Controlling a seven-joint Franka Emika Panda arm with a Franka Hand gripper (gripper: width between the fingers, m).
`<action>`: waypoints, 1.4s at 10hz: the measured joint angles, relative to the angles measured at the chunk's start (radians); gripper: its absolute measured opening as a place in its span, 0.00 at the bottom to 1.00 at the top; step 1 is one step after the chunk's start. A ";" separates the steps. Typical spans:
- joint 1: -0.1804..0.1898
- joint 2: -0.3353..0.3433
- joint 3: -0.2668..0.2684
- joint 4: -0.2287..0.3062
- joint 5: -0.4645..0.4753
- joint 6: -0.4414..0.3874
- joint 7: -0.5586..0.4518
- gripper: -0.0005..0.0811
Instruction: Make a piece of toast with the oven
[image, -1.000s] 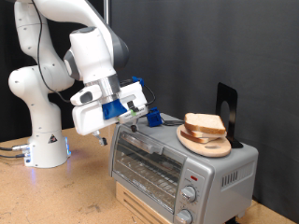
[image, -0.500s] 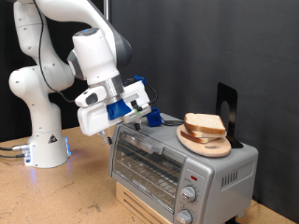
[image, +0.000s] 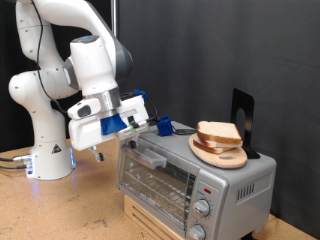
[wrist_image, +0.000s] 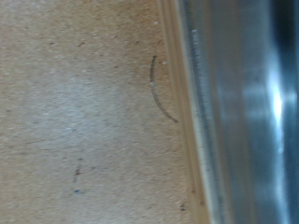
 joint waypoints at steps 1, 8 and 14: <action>-0.017 0.002 -0.004 -0.003 -0.013 0.004 -0.002 1.00; -0.153 0.015 -0.035 -0.103 -0.164 0.023 -0.041 1.00; -0.214 0.096 -0.051 -0.114 -0.194 0.100 -0.047 1.00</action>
